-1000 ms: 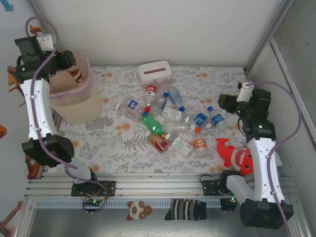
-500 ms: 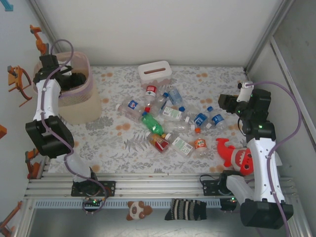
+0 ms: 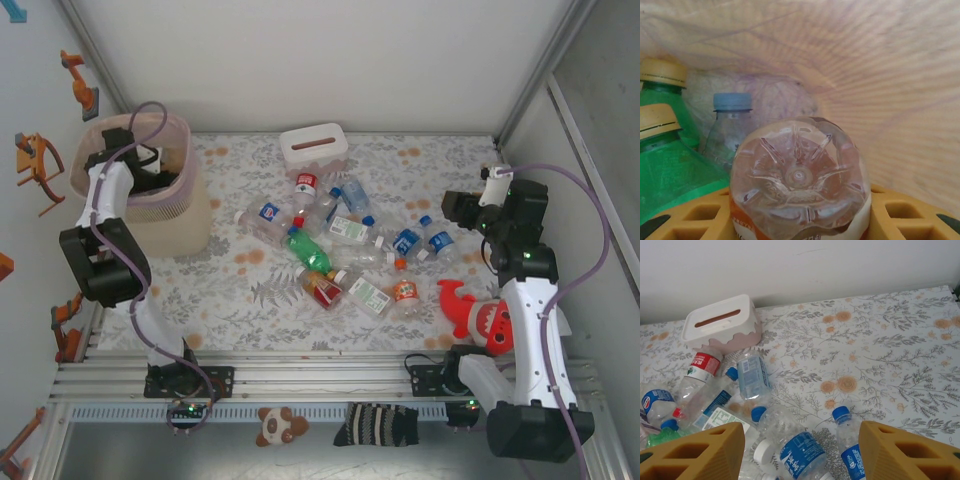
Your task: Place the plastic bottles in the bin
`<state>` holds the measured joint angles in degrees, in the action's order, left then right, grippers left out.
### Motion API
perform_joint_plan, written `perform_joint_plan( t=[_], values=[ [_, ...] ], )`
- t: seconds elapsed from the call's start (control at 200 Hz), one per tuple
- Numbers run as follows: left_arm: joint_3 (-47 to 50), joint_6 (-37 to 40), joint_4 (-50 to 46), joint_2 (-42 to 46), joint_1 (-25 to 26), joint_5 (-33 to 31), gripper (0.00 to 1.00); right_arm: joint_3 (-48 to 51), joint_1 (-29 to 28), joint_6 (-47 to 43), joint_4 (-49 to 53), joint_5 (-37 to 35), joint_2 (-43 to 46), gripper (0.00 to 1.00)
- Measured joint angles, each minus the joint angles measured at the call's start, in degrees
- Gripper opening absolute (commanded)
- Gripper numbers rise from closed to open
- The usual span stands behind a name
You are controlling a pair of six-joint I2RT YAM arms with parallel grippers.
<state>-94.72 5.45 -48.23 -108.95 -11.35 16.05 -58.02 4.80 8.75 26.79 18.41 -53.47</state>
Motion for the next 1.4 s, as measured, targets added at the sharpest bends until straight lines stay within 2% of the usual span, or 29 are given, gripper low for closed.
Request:
perform_joint_plan(
  t=[0.235, 0.411, 0.701, 0.891, 1.132, 1.397],
  values=[
    [0.02, 2.67, -0.87, -2.67, 3.39, -6.78, 0.46, 0.17, -0.02, -0.02, -0.04, 0.0, 0.0, 0.61],
    [-0.13, 3.56, -1.07, -3.98, 4.22, -8.98, 0.63, 0.44, 0.0, -0.02, -0.02, 0.0, 0.0, 0.61],
    [-0.79, 3.21, -1.7, -2.6, 3.67, -9.16, 0.78, 0.44, -0.39, -0.02, 0.02, 1.68, -0.28, 0.63],
    [-0.94, 2.19, -2.75, 0.52, 2.6, -7.85, 0.81, -0.04, -1.77, -0.04, 0.9, 3.26, -0.76, 0.63],
    [-4.07, -0.13, -3.89, 7.21, 1.46, -5.44, 0.79, -2.51, -4.96, -0.04, 3.26, 4.35, -2.47, 0.63],
    [-8.44, -2.54, -4.74, 14.8, 0.85, -3.87, 0.78, -6.51, -15.72, -1.55, 6.8, 1.79, -6.27, 0.63]
  ],
)
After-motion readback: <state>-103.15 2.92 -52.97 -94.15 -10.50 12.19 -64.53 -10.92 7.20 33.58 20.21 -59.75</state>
